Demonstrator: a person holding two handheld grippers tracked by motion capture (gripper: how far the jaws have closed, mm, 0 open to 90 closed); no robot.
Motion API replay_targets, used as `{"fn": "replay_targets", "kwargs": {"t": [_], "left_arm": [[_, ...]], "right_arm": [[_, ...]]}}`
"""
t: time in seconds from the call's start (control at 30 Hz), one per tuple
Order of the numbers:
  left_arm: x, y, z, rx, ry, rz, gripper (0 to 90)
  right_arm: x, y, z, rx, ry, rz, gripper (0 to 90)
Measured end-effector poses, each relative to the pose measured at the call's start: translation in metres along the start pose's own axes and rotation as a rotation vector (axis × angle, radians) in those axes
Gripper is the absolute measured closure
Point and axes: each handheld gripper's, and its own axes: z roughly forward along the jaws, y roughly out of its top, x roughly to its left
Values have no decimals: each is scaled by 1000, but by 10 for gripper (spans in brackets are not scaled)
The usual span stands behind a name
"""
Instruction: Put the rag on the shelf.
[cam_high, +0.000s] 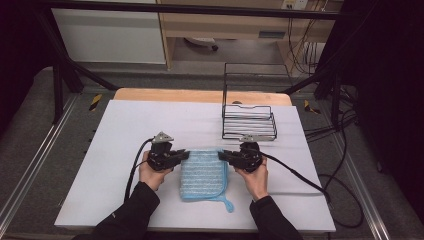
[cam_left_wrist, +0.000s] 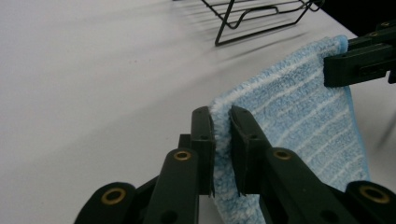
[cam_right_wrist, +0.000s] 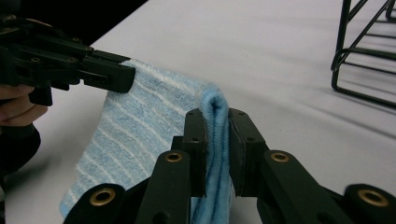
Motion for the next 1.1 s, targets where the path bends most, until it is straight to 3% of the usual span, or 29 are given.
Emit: {"fn": "replay_targets", "kwargs": {"t": [0.6,1.1], "left_arm": [[-15,18,-28,-121,-20,29,800],[-23,28,-40,-179,-39,41,801]], "right_arm": [[20,19,-29,-116,-10,-70,793],[33,31,-49,-182,-12,-109,795]]}}
